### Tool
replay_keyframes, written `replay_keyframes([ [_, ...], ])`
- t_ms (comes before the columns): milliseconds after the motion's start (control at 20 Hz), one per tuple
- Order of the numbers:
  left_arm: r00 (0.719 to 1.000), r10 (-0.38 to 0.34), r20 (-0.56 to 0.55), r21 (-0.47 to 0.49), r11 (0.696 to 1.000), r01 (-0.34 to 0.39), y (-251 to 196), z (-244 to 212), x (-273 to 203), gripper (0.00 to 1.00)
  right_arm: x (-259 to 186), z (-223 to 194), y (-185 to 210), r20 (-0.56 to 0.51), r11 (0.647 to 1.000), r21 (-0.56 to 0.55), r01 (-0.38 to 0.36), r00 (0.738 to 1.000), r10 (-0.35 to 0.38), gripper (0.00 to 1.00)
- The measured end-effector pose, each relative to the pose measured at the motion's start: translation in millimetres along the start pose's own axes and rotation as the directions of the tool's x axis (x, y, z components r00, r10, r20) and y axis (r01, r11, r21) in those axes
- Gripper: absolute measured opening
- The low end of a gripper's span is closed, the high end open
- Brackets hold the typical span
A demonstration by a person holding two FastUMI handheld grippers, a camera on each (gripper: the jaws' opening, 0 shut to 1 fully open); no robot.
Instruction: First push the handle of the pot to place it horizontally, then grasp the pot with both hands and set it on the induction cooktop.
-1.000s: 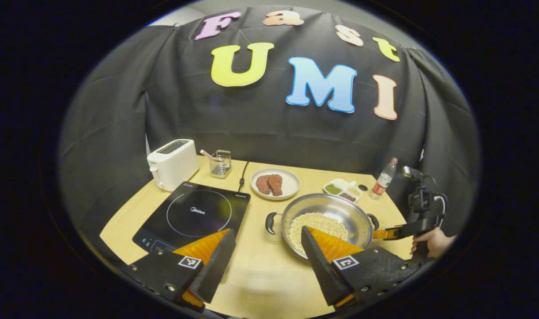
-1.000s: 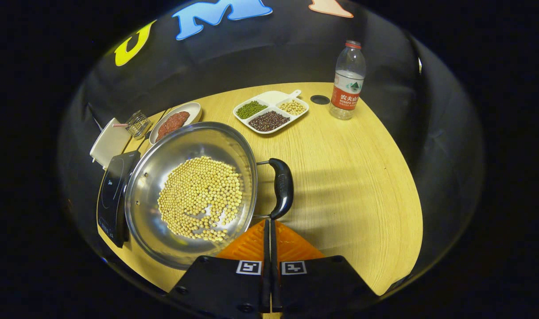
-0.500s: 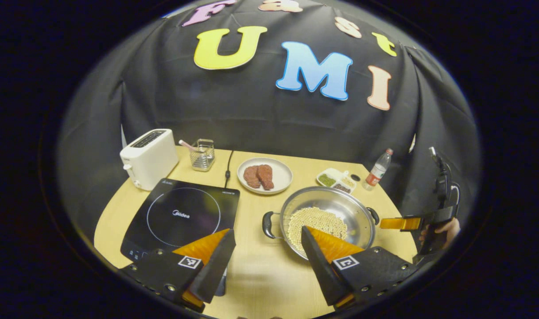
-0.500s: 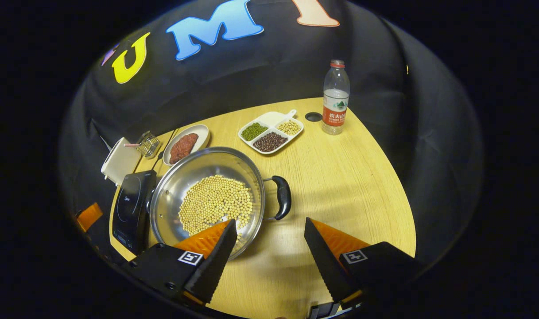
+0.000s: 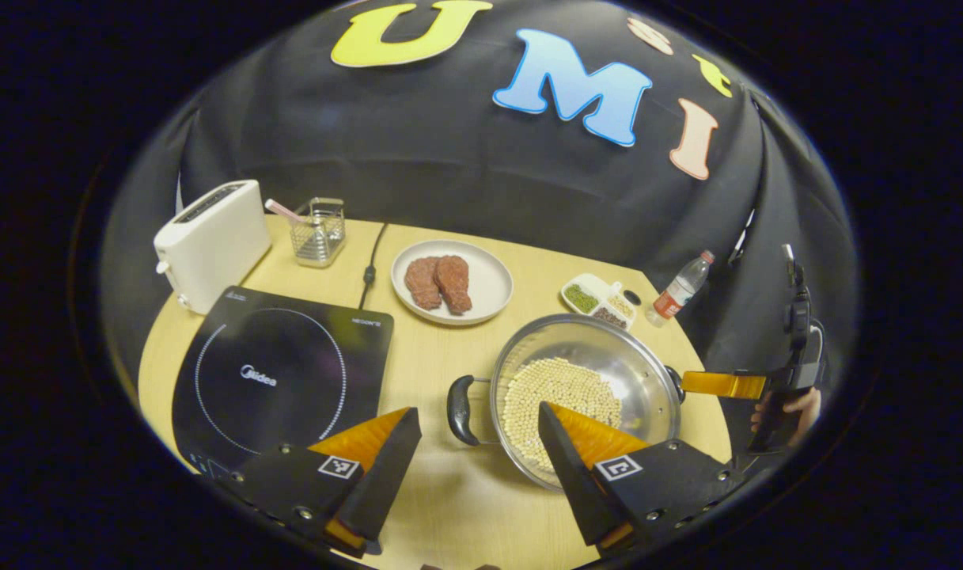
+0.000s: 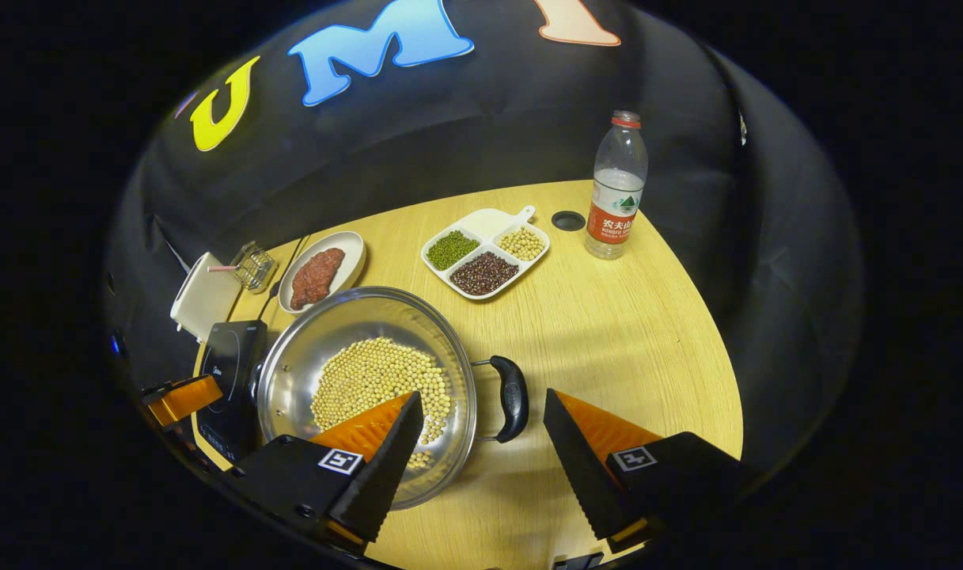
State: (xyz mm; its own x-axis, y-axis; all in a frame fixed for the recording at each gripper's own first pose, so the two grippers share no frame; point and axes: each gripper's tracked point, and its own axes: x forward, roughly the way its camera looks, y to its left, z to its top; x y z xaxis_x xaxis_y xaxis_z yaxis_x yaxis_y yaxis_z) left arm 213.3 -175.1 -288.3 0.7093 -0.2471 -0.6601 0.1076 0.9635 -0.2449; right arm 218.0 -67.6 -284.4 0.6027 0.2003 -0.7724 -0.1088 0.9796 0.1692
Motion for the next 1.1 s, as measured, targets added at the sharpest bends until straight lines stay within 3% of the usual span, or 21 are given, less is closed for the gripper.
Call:
replay_keyframes([
  [400,0.995,-0.045,-0.094,-0.03,0.999,0.042,6.0,-21.5,69.8,0.92,38.9,-4.8,-0.2,-0.051,1.0,0.005,-0.026,0.998,0.026,0.98],
  [800,0.985,-0.034,-0.17,-0.035,0.999,0.029,6.7,-40.3,109.4,0.91,66.2,-16.1,-3.0,-0.102,0.999,0.014,-0.034,0.994,0.036,0.97],
  [900,0.983,-0.022,-0.183,-0.034,0.999,0.016,9.1,-44.9,112.0,0.91,70.1,-18.4,-0.7,-0.115,0.998,0.032,-0.052,0.992,0.055,0.84],
  [950,0.983,-0.016,-0.182,-0.043,0.999,0.008,10.9,-45.1,116.7,0.78,71.5,-18.5,-1.1,-0.118,0.998,0.032,-0.051,0.991,0.055,0.88],
  [1000,0.981,-0.016,-0.191,-0.053,0.999,0.006,9.5,-46.6,116.7,0.65,73.4,-18.1,-1.4,-0.113,0.998,0.029,-0.052,0.992,0.055,0.71],
  [1100,0.979,-0.015,-0.205,-0.056,0.998,0.003,9.1,-51.5,119.0,0.62,75.6,-18.7,-6.4,-0.108,0.999,0.015,-0.039,0.993,0.04,0.68],
])
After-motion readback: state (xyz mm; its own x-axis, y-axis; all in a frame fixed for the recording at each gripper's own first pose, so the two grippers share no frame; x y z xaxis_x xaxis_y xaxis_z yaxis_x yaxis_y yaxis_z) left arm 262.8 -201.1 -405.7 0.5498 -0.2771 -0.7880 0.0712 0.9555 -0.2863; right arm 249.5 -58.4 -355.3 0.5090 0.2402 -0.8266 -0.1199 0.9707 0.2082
